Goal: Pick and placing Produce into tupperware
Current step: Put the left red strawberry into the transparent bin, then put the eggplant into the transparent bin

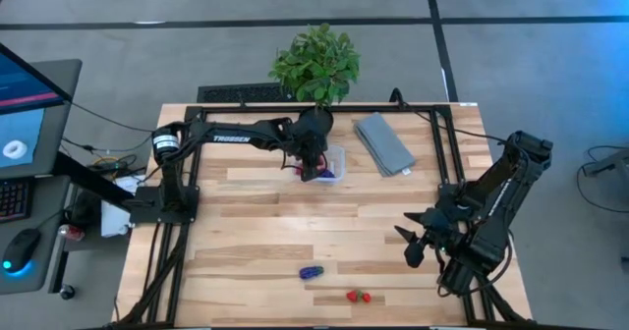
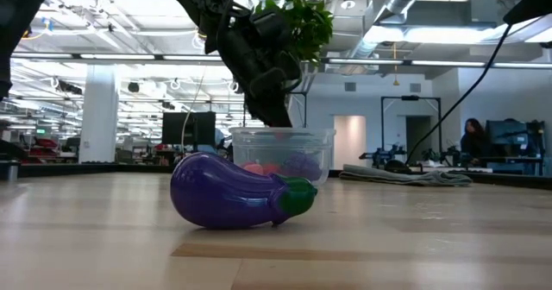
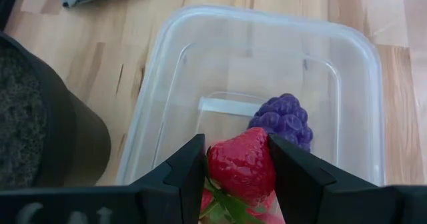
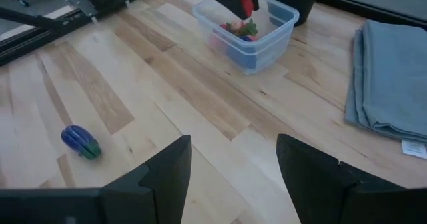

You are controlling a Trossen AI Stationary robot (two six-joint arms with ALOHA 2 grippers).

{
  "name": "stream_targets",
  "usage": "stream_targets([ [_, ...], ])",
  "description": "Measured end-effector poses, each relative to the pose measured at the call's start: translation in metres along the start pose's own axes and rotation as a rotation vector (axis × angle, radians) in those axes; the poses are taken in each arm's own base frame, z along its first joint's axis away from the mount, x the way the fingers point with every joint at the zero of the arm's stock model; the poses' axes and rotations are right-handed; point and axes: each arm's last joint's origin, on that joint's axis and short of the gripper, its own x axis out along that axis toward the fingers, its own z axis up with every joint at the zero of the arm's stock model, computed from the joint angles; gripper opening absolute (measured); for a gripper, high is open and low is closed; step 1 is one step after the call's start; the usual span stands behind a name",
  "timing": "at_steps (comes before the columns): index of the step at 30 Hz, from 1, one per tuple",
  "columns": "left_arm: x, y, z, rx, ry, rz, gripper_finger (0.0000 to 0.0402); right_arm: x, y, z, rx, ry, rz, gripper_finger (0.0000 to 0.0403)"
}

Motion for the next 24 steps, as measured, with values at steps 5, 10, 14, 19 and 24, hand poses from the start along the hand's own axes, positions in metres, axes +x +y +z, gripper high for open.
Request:
stream_targets([
  [5,0.0,0.0002,-0.0002,-0.001,0.002,0.0,0.0138,0.0,0.0,0.0,0.001,0.0,0.0,0.0244],
  [10,0.0,0.0004,-0.0003,-0.001,0.003,0.008,0.016,0.0,0.0,0.0,0.001,0.001,0.0,0.0244],
  [14,0.0,0.0007,-0.0003,-0.001,0.004,0.017,0.0181,0.0,0.0001,-0.0001,0.001,0.001,0.0,0.0244],
  [19,0.0,0.001,-0.0004,-0.001,0.007,0.029,0.0201,0.0,0.0,0.0,0.001,0.001,0.0,0.0244],
  [24,-0.0048,0.0001,0.0009,0.012,0.032,0.009,0.0207,0.0,0.0,0.0,0.001,0.001,0.0,0.0244],
])
